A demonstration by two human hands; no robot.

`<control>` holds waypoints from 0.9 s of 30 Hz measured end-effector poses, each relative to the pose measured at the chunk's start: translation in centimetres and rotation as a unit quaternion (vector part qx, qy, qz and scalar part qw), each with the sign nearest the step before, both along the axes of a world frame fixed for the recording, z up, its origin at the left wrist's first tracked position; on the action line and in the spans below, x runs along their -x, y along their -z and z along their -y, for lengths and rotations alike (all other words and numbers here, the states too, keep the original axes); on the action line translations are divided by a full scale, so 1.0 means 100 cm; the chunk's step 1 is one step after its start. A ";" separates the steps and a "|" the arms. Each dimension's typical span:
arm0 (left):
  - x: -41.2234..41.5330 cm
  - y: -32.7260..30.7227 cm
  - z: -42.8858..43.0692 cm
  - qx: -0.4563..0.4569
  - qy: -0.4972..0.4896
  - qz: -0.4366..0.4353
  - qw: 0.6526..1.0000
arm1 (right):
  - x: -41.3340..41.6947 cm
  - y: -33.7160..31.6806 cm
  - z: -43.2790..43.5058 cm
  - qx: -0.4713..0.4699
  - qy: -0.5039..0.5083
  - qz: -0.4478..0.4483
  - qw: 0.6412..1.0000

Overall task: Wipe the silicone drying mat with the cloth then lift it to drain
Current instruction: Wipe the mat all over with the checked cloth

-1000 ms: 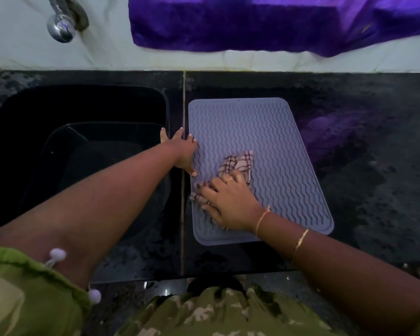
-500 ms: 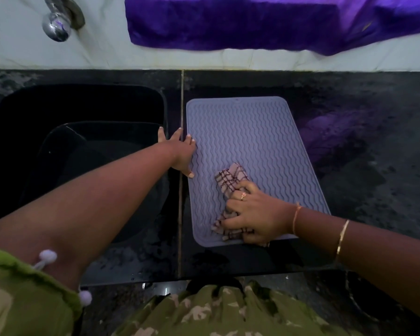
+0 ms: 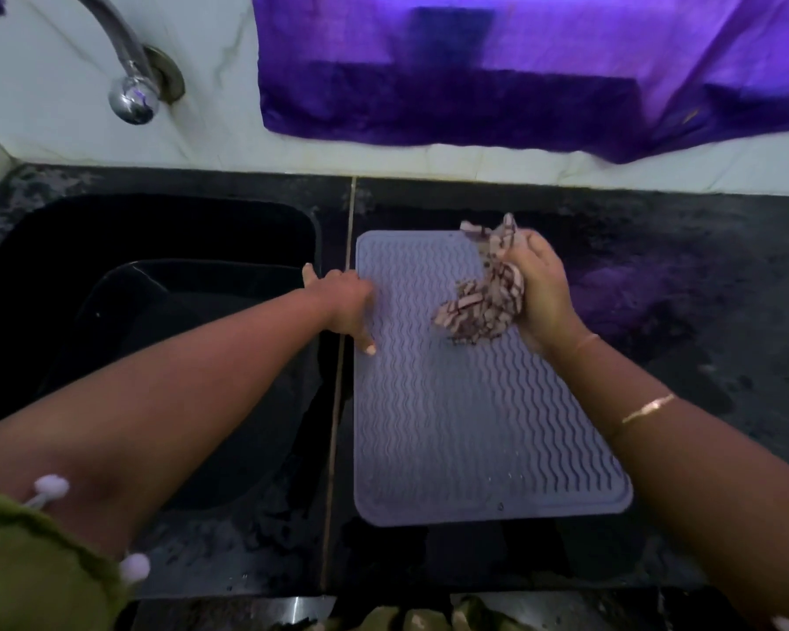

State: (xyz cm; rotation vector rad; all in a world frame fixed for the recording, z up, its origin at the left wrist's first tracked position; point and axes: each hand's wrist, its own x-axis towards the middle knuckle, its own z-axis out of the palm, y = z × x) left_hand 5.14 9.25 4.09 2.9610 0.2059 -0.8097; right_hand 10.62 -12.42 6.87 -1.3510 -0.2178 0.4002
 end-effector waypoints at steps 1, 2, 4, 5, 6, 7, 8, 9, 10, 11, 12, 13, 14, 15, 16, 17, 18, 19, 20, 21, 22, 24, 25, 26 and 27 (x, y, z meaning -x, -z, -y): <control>-0.008 -0.002 0.000 -0.009 0.008 0.009 1.000 | -0.011 -0.006 -0.008 0.008 0.013 0.023 1.000; -0.014 -0.002 0.000 -0.020 0.022 0.018 0.999 | -0.021 -0.011 -0.016 0.037 0.030 0.069 0.996; -0.027 0.001 0.001 -0.035 0.041 0.015 0.998 | -0.039 -0.018 -0.034 0.106 0.044 0.174 0.978; -0.031 0.004 0.002 -0.046 0.047 0.001 0.998 | -0.047 -0.020 -0.044 0.139 0.038 0.222 0.964; -0.034 0.007 0.003 -0.063 0.059 -0.017 0.996 | -0.055 -0.019 -0.054 0.180 0.030 0.266 0.947; -0.036 0.011 0.004 -0.084 0.075 -0.035 0.993 | -0.062 -0.015 -0.063 0.244 0.022 0.303 0.921; -0.038 0.014 0.004 -0.103 0.087 -0.047 0.990 | -0.070 -0.008 -0.071 0.335 0.006 0.327 0.883; -0.039 0.017 0.004 -0.117 0.094 -0.055 0.987 | -0.075 0.000 -0.077 0.439 -0.021 0.331 0.835; -0.041 0.018 0.004 -0.125 0.098 -0.060 0.986 | -0.077 0.009 -0.082 0.523 -0.050 0.324 0.786; -0.042 0.019 0.003 -0.130 0.101 -0.064 0.984 | -0.077 0.020 -0.086 0.567 -0.079 0.315 0.757; -0.043 0.019 0.003 -0.131 0.103 -0.068 0.984 | -0.075 0.031 -0.088 0.578 -0.106 0.305 0.749; -0.044 0.020 0.003 -0.131 0.102 -0.072 0.983 | -0.074 0.043 -0.091 0.580 -0.135 0.296 0.746; -0.044 0.020 0.003 -0.130 0.101 -0.075 0.984 | -0.074 0.055 -0.092 0.595 -0.167 0.294 0.729; -0.043 0.020 0.003 -0.125 0.098 -0.076 0.984 | -0.072 0.065 -0.091 0.619 -0.190 0.300 0.701; -0.042 0.021 0.002 -0.121 0.091 -0.076 0.986 | -0.074 0.072 -0.092 0.641 -0.199 0.309 0.674; -0.042 0.021 0.001 -0.117 0.085 -0.075 0.987 | -0.074 0.076 -0.093 0.656 -0.193 0.319 0.656; -0.041 0.021 0.000 -0.113 0.078 -0.072 0.988 | -0.073 0.077 -0.094 0.666 -0.180 0.331 0.644; -0.041 0.021 0.000 -0.111 0.072 -0.069 0.989 | -0.071 0.076 -0.096 0.671 -0.165 0.346 0.635; -0.040 0.021 0.000 -0.110 0.070 -0.068 0.989 | -0.067 0.074 -0.096 0.673 -0.152 0.359 0.628; -0.040 0.021 -0.001 -0.110 0.070 -0.067 0.989 | -0.061 0.073 -0.095 0.670 -0.140 0.369 0.628; -0.039 0.022 -0.001 -0.113 0.070 -0.065 0.989 | -0.054 0.073 -0.092 0.664 -0.128 0.376 0.633; -0.039 0.023 -0.002 -0.117 0.072 -0.063 0.989 | -0.034 0.075 -0.079 0.649 -0.116 0.384 0.646; -0.039 0.024 -0.002 -0.115 0.072 -0.062 0.989 | -0.023 0.078 -0.070 0.644 -0.114 0.388 0.649; -0.039 0.025 -0.003 -0.111 0.070 -0.060 0.990 | -0.012 0.080 -0.061 0.641 -0.115 0.393 0.649; -0.039 0.025 -0.003 -0.107 0.068 -0.056 0.990 | -0.003 0.082 -0.051 0.635 -0.118 0.402 0.649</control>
